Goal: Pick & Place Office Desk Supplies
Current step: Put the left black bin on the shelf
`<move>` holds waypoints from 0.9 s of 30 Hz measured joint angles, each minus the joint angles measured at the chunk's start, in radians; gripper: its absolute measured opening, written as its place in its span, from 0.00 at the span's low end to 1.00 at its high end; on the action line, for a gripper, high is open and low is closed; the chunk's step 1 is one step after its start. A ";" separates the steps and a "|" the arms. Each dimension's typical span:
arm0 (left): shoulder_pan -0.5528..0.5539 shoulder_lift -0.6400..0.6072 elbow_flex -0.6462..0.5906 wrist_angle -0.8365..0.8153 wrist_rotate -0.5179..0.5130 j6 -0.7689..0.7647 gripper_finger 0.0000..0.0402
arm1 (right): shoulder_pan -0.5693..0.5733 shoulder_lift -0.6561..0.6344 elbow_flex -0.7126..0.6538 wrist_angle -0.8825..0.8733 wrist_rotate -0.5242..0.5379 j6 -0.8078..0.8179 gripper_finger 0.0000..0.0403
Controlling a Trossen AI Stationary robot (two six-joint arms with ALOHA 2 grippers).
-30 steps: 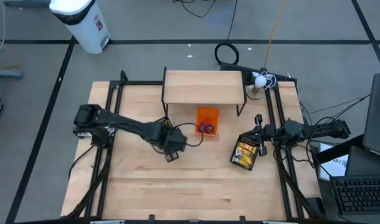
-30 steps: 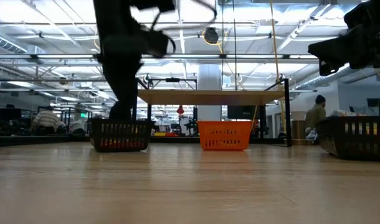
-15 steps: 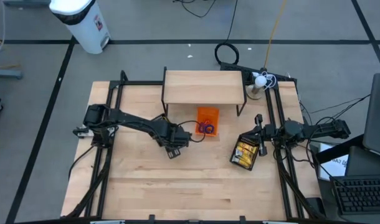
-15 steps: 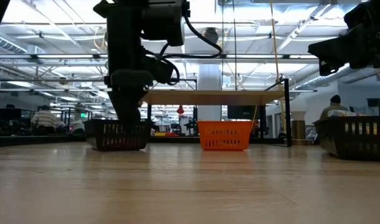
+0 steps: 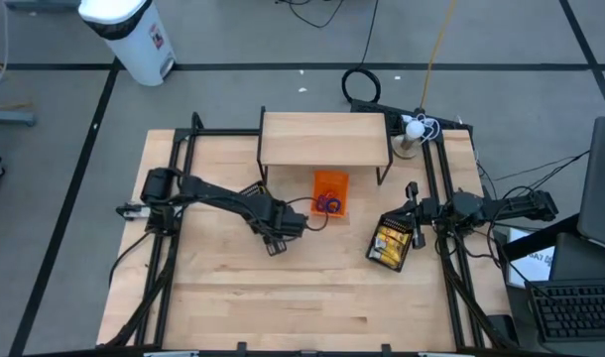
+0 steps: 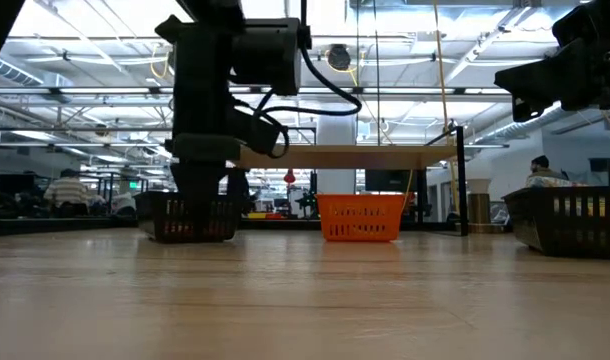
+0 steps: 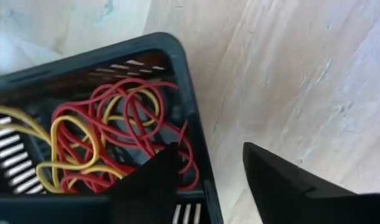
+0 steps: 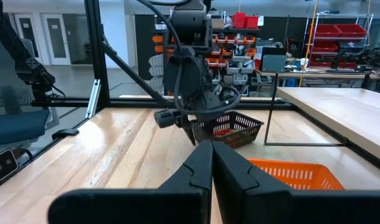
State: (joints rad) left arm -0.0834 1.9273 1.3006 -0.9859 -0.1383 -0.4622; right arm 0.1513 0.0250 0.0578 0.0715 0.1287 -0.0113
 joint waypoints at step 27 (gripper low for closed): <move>-0.321 -0.175 -0.001 -0.160 -0.155 -0.086 0.00 | 0.000 0.006 0.000 0.003 0.000 0.000 0.00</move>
State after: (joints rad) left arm -0.4043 1.7520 1.2999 -1.1456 -0.2934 -0.5481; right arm 0.1516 0.0306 0.0578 0.0747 0.1291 -0.0113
